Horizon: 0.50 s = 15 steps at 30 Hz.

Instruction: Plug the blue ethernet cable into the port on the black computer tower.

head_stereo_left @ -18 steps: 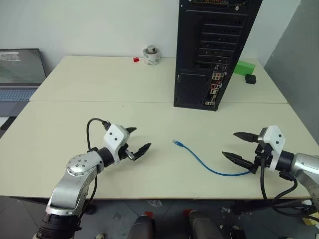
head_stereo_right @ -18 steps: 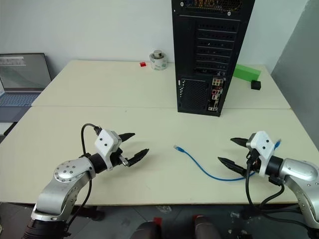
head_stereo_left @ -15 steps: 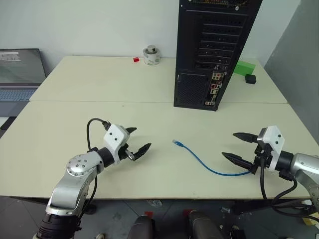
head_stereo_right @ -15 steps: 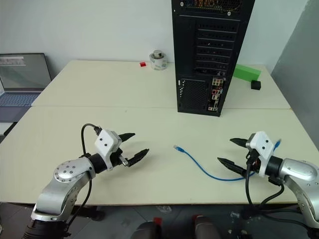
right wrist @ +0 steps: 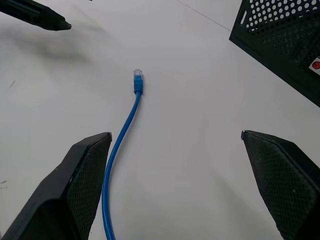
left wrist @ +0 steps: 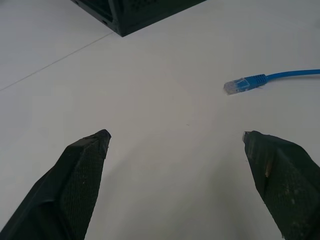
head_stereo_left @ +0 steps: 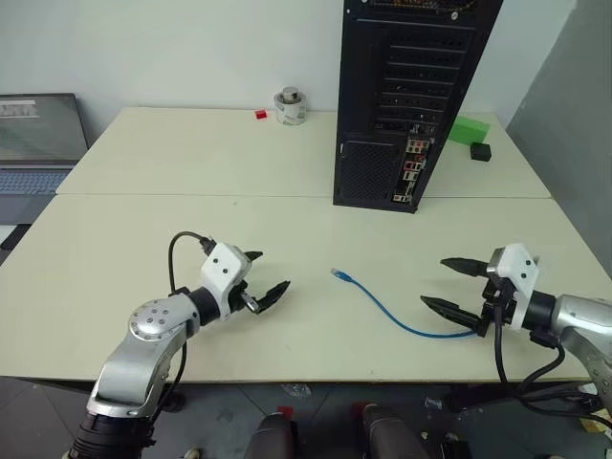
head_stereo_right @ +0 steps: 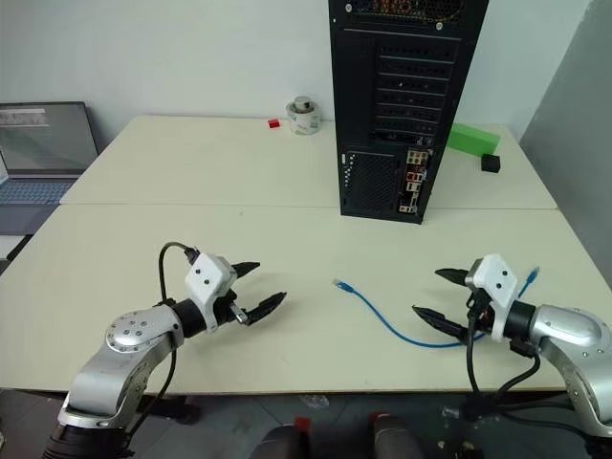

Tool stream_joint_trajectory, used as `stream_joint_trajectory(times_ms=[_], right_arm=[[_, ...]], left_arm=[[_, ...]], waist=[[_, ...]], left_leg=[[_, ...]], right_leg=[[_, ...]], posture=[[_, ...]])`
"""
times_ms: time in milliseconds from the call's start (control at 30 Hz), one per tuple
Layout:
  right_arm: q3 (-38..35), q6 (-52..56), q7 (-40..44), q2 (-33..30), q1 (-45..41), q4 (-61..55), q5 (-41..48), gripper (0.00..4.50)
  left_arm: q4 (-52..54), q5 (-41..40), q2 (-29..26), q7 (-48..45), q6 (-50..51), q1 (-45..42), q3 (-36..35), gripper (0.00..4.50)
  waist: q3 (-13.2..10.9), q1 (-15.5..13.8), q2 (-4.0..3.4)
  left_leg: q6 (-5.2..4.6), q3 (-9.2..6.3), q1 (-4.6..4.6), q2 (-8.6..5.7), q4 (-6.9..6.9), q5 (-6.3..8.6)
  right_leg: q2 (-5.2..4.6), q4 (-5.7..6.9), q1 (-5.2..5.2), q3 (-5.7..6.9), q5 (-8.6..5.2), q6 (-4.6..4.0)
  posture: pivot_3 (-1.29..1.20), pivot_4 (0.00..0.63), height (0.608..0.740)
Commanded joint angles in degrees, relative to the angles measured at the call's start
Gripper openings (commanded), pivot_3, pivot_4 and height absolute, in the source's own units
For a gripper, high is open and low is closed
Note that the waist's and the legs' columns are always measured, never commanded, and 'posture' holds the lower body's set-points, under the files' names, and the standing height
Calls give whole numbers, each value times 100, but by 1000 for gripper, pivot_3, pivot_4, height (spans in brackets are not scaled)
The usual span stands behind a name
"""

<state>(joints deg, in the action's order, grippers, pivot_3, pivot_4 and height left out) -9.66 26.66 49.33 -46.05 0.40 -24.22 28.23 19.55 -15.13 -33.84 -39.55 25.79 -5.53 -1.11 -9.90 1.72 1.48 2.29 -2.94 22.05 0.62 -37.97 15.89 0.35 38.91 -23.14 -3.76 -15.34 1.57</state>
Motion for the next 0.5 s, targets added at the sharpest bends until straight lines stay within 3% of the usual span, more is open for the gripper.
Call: stream_joint_trajectory(times_ms=[33, 267, 500], right_arm=[[180, 162, -85, 65, -152, -421, 97, 4402], [1265, 95, -509, 767, -750, -238, -455, 4402], [2433, -401, -834, 1632, -1486, 979, -1551, 4402]], left_arm=[[397, -317, -252, -495, -9, -13, 10, 4500], [458, -569, -628, -1050, 219, 30, 128, 4500], [197, -370, -592, -992, -38, -192, 171, 4500]], waist=[[0, 7, -1], [-2, 21, 1], [-6, 11, 2]], left_leg=[[0, 1, -1, 2, 1, 0], [0, 4, -3, 6, 1, 0], [1, 3, -2, 7, 0, 0]], right_leg=[[1, 1, 0, -2, 0, 0], [6, 1, -3, -5, -9, 15], [6, 1, -6, -4, 0, -1]], posture=[[0, 150, 740], [0, 150, 740], [0, 150, 740]])
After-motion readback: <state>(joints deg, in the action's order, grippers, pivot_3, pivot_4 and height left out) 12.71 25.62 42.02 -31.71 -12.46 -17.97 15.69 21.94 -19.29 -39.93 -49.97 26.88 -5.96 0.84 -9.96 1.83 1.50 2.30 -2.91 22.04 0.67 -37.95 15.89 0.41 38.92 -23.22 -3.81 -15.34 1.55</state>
